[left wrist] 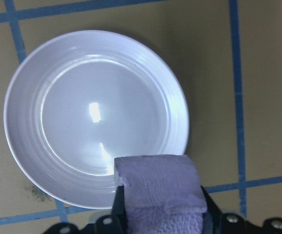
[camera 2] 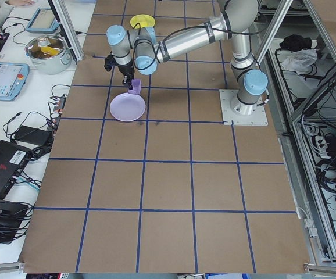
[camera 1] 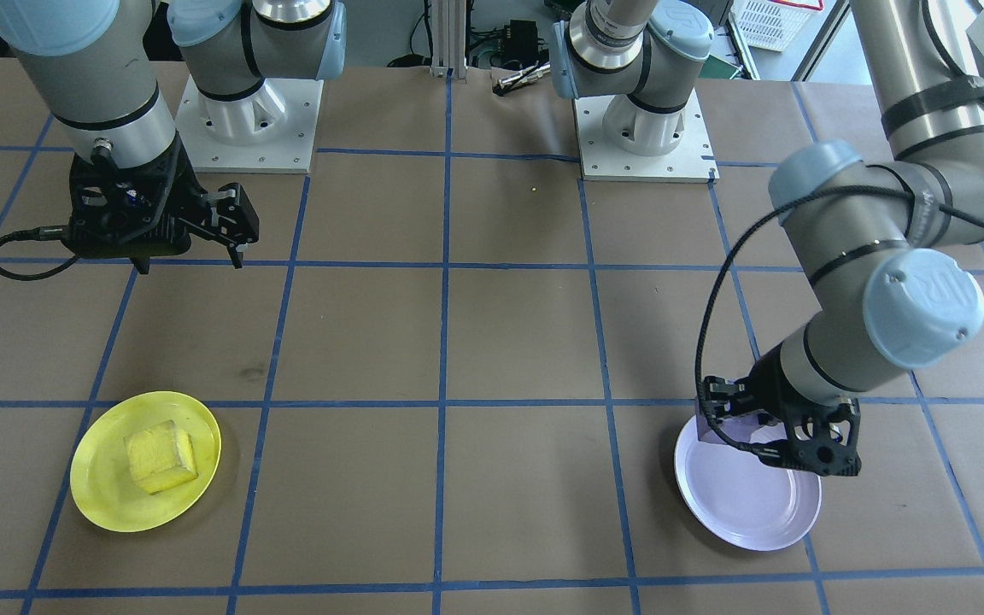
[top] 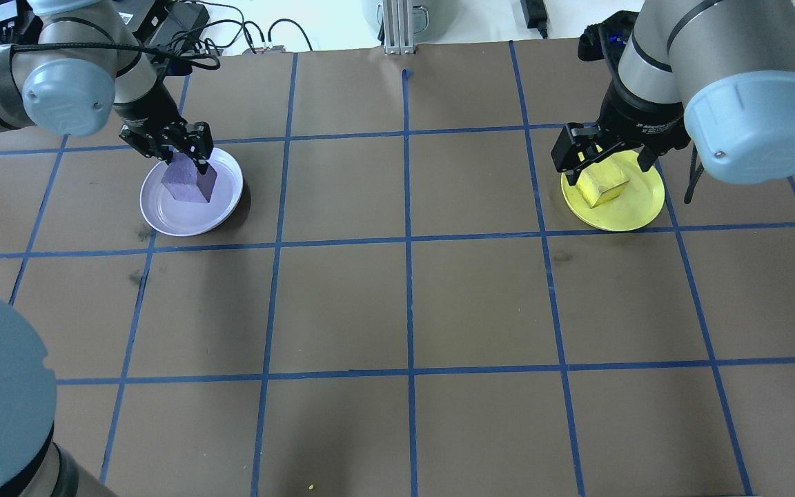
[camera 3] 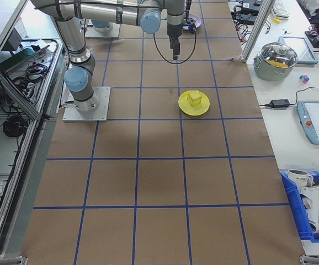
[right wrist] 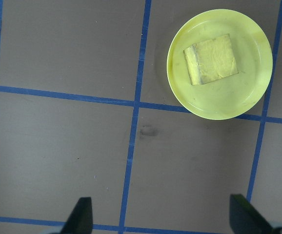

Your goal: Sort blocks by color into plates

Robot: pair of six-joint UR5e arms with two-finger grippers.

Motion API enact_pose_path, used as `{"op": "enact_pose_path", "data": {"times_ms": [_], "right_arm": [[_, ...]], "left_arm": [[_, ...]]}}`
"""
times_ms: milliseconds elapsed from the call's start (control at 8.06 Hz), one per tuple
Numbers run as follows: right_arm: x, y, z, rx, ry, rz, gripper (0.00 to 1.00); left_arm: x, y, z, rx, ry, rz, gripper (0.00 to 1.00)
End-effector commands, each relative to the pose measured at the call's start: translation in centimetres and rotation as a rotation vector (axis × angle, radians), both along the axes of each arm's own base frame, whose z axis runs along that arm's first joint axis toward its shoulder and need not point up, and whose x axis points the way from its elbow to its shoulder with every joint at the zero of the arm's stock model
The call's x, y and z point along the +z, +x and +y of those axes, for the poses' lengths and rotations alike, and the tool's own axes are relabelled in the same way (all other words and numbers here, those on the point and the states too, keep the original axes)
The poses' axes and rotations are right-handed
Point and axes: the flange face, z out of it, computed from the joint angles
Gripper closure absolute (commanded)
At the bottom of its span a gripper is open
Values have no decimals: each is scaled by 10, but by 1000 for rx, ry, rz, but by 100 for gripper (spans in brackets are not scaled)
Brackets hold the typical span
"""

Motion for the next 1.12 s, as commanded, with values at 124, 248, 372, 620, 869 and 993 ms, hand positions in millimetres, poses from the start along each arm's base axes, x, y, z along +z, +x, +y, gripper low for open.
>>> {"op": "enact_pose_path", "data": {"times_ms": [124,248,372,620,869,993], "right_arm": [[1,0,-1,-1,-4,-1,0],[1,0,-1,1,-4,-1,0],[0,0,0,1,-3,1,0],[0,0,0,2,-3,1,0],[0,0,0,1,-3,-1,0],[0,0,0,-2,-3,-1,0]], "left_arm": [[-65,48,-30,10,48,-5,80],[-77,49,-33,13,57,-3,80],[-82,49,-34,9,62,-2,70],[-85,49,-41,9,17,1,0],[-83,51,-42,16,12,-4,0],[-48,38,-47,2,-34,-16,0]]}}
